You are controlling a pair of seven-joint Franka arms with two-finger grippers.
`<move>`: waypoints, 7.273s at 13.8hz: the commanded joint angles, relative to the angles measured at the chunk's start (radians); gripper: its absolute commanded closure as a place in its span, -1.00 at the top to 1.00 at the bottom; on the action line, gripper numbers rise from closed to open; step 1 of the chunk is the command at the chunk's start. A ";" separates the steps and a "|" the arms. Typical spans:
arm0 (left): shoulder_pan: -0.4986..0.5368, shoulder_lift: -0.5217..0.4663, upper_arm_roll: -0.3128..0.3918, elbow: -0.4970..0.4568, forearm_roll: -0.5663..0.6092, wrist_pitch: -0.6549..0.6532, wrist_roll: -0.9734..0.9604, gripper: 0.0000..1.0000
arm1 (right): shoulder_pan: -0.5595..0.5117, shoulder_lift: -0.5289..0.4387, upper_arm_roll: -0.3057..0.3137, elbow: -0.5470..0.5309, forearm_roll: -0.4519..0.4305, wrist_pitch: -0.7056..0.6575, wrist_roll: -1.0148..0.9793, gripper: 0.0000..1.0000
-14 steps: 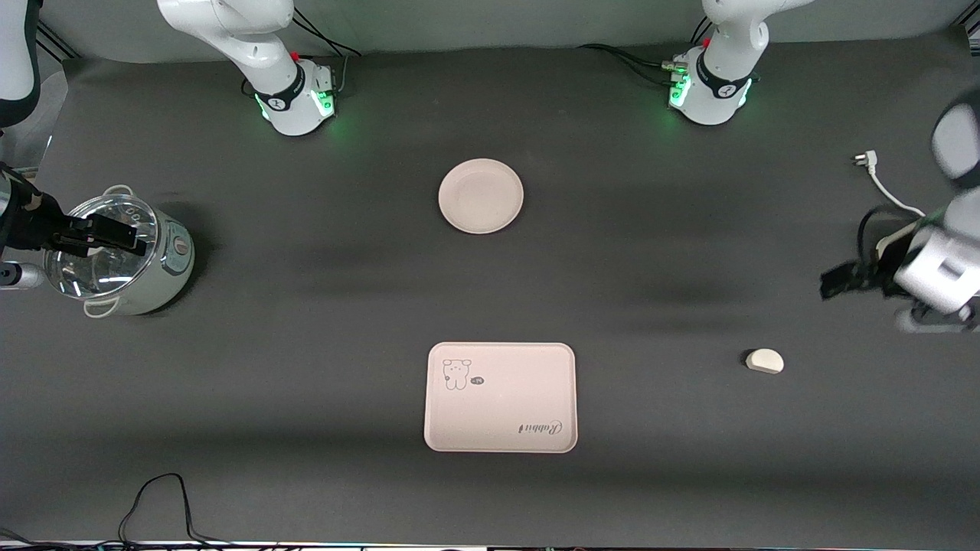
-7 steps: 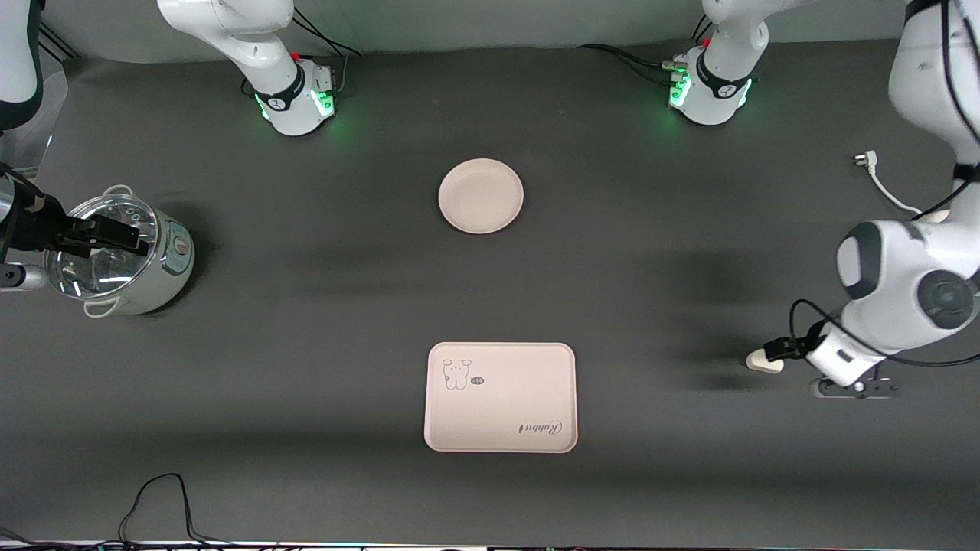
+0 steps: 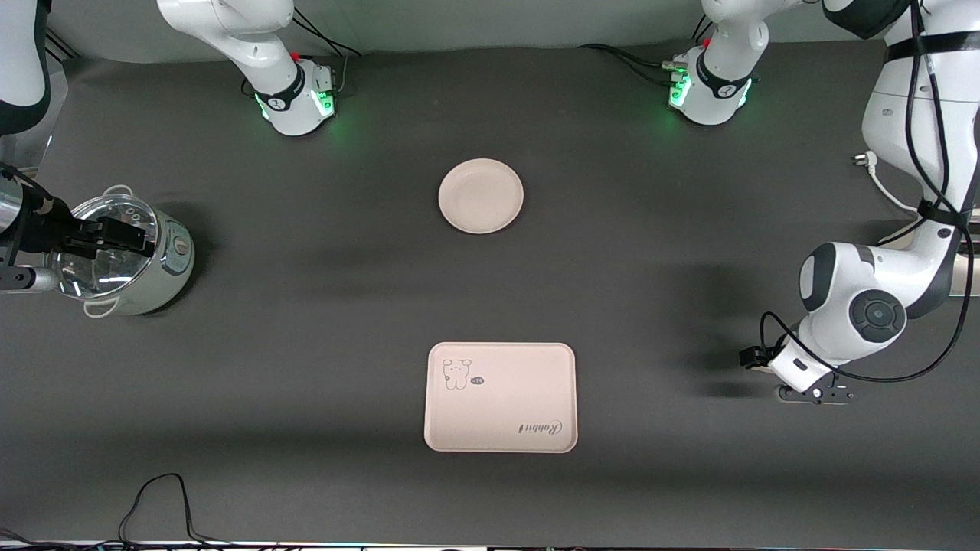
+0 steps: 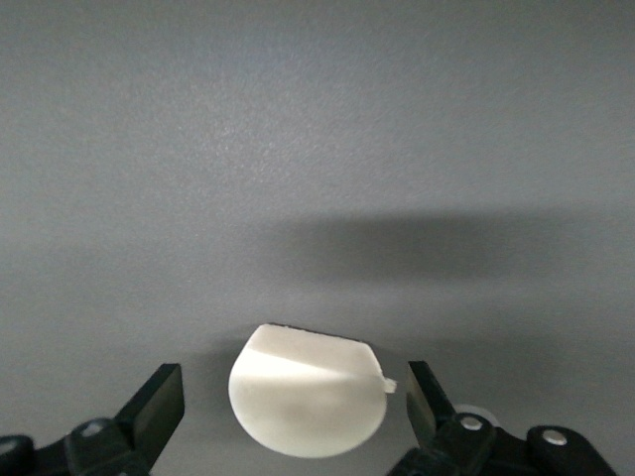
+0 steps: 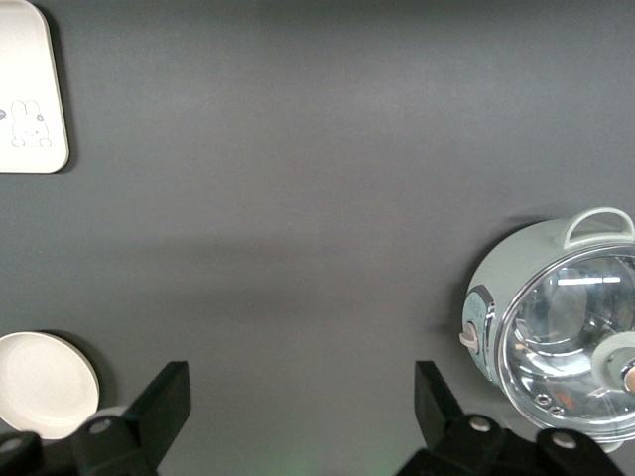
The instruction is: Place bun in plate and plate on tray
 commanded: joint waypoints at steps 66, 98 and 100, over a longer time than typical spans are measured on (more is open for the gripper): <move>0.257 -0.571 -0.376 0.122 -0.218 -0.879 0.005 1.00 | 0.975 0.165 -0.012 -0.916 1.843 1.257 -0.724 0.84; -0.163 -0.548 0.169 0.174 -0.291 -0.792 0.111 1.00 | 0.869 0.255 -0.017 -0.712 1.577 1.345 -0.593 -1.00; -0.163 -0.544 0.169 0.171 -0.295 -0.793 0.151 1.00 | 0.843 0.284 -0.018 -0.655 1.439 1.305 -0.464 -1.00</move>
